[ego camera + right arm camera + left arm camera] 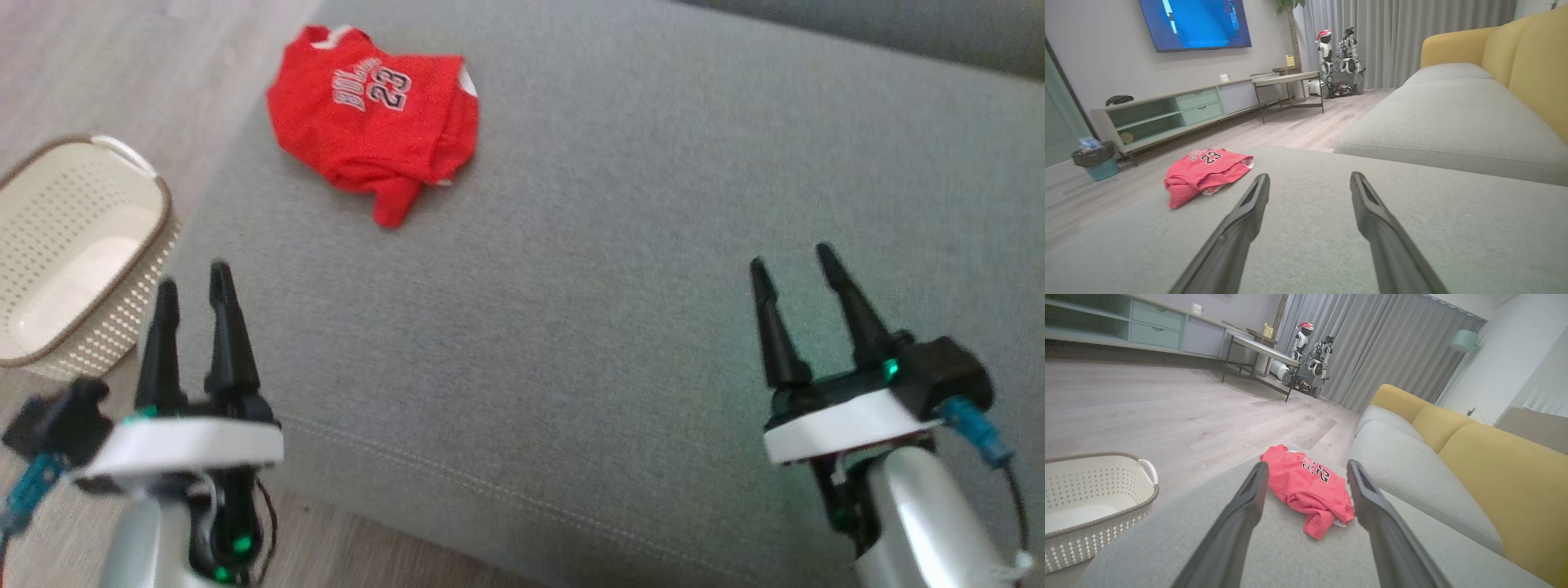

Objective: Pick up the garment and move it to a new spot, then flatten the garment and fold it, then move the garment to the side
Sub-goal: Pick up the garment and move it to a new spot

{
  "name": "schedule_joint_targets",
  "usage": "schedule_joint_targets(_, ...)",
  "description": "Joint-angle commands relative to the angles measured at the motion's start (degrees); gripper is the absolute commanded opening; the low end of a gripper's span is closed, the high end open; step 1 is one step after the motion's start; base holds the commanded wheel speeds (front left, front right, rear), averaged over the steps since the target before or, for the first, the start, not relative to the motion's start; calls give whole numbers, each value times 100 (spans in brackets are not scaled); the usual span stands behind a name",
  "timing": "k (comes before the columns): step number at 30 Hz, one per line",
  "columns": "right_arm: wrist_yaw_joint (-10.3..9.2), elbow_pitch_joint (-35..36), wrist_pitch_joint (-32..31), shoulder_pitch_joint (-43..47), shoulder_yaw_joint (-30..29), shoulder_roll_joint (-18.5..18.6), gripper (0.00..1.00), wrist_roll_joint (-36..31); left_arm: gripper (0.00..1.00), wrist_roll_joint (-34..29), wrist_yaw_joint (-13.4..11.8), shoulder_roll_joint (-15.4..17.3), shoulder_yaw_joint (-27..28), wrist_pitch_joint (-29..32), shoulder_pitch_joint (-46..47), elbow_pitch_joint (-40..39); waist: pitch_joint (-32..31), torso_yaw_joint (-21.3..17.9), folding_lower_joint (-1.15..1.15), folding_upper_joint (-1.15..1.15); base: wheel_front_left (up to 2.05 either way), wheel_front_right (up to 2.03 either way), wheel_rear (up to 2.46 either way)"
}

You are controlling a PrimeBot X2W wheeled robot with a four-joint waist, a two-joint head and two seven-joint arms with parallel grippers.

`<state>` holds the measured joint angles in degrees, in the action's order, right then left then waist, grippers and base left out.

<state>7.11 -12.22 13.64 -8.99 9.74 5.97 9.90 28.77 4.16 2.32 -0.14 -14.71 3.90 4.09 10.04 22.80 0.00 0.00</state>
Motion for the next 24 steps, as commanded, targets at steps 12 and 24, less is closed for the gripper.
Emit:
schedule_joint_targets(12,37,1193,-429,-662,-844,173,100,-594,100,-418,295,195,76,-13,2100,1747,1133,-546,0,0,0,0,0)
schedule_joint_targets(24,37,2049,-751,-892,-750,221,100,-771,100,-596,324,937,-333,343,4287,4108,1754,-1095,0,0,0,0,0)
